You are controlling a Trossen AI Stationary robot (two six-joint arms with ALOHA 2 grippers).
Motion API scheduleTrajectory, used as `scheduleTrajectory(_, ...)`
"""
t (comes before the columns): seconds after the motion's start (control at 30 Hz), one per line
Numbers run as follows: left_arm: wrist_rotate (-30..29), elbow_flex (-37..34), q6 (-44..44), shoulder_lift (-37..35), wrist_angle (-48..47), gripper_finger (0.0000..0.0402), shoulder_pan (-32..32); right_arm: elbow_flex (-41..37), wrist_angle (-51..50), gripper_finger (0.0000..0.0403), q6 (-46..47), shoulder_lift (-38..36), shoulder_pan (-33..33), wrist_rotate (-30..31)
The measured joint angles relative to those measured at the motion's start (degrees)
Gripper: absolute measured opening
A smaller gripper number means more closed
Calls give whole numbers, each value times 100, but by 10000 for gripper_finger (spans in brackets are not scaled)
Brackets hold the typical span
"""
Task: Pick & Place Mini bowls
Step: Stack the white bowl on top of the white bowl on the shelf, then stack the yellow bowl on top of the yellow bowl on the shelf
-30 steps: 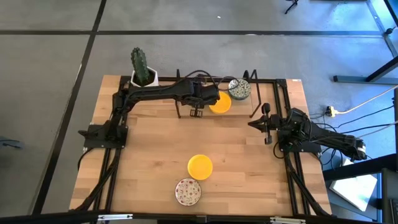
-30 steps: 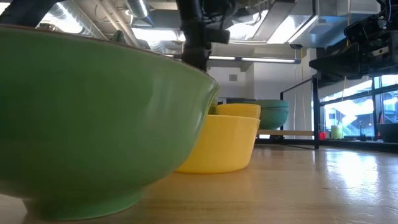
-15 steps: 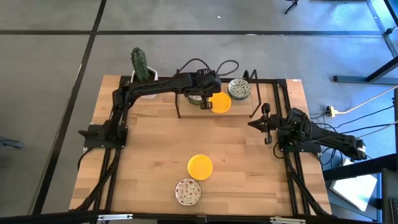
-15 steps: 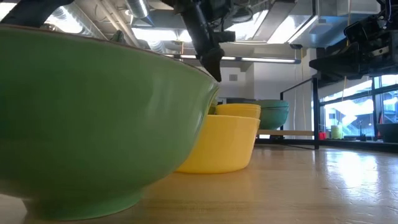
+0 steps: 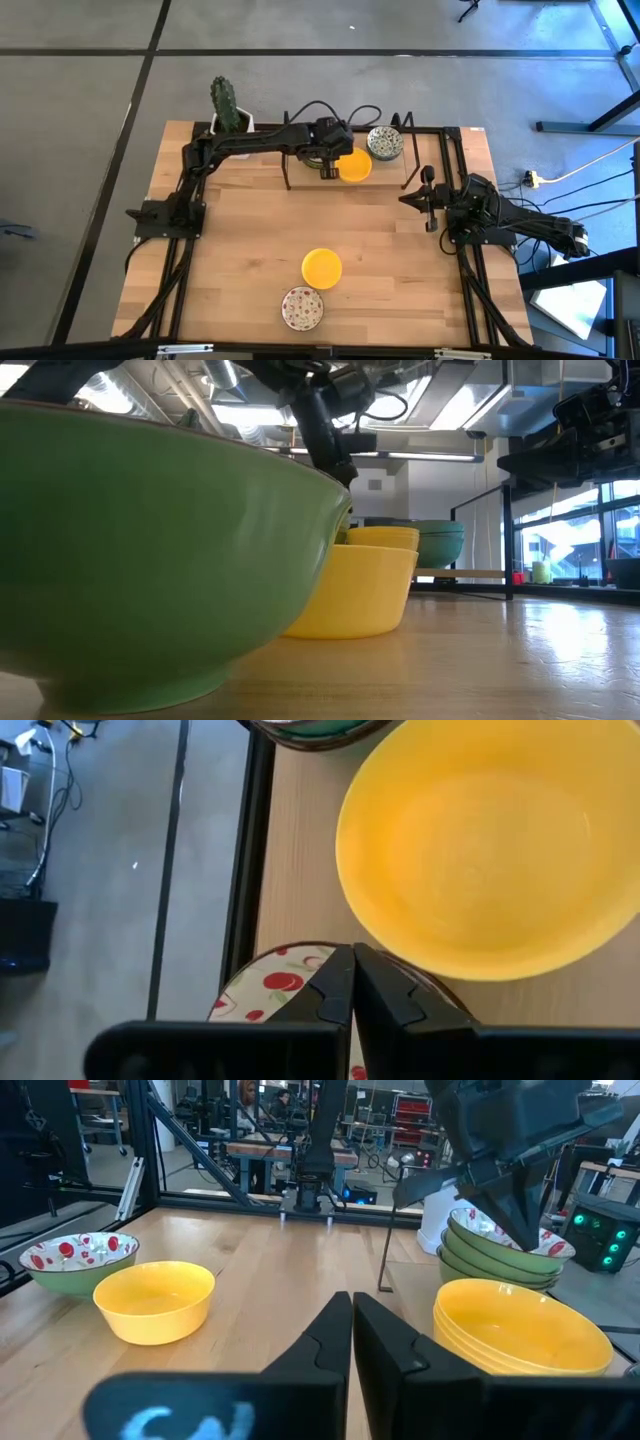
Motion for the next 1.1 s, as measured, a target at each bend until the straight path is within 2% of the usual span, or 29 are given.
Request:
scheduleTrajectory(0.37,-76,41,87,-39,96,3,-39,0,0,17,0,0,0,0)
scheduleTrajectory(0.57,-233,80,123,-460,-238,2,-378,0,0,17,0,0,-2,-2)
scheduleTrajectory(0.8,-250,-168,-200,-1393,-1351,3,-1490,0,0,17,-2,0,-1,0)
scheduleTrajectory(0.93,-555,-521,-779,-1752,-2066,2,-2310,0,1,17,4,0,-1,0)
scheduleTrajectory(1.03,-551,-1043,-993,-2087,-2092,3,-2868,-1,0,17,44,0,0,0)
scheduleTrajectory(1.1,-272,-1511,-799,-2311,-1873,3,-3168,-2,1,17,91,0,-2,-2)
